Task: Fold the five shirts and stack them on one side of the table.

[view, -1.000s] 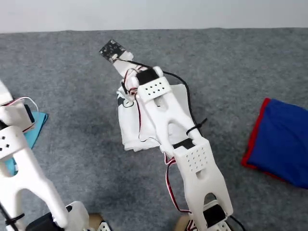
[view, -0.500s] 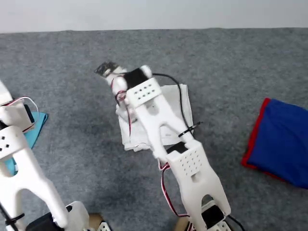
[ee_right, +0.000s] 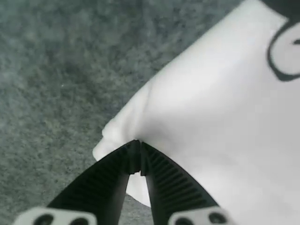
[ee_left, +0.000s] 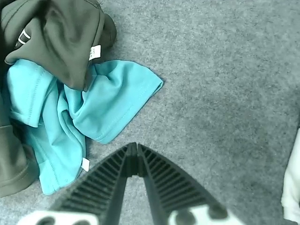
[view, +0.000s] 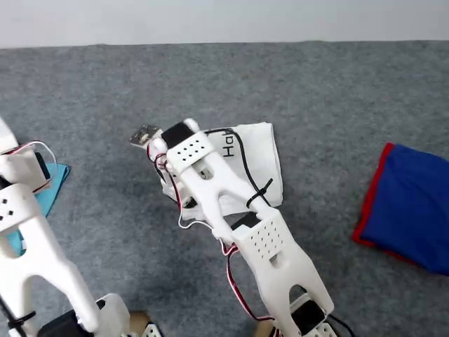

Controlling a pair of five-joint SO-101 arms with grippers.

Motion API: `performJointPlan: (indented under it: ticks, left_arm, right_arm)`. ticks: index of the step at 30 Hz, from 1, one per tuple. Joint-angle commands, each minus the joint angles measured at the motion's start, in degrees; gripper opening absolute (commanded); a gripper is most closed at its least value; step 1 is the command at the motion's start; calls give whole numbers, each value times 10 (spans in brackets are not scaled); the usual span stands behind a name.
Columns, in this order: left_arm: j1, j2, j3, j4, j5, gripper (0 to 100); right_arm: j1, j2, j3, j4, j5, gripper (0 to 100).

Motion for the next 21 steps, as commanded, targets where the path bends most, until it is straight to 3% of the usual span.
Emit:
performJointPlan:
  ticks: [1,8,11,18,21]
  left_arm:
    - [1,-22,-4,0,3,5]
    - [1,-22,-5,1,0,5]
    - [1,-22,-12,23,-1,5]
    - [2,-21,-8,104,-70,5]
    - [2,-21,-9,127,-87,5]
  right_arm:
    - [12,-30,-57,27,-5,10]
    - [16,-118,-88,39,-6,10]
    - [30,-157,-69,40,-41,10]
    - [131,-207,14,39,-113,24]
    - [173,-212,33,39,-175,125]
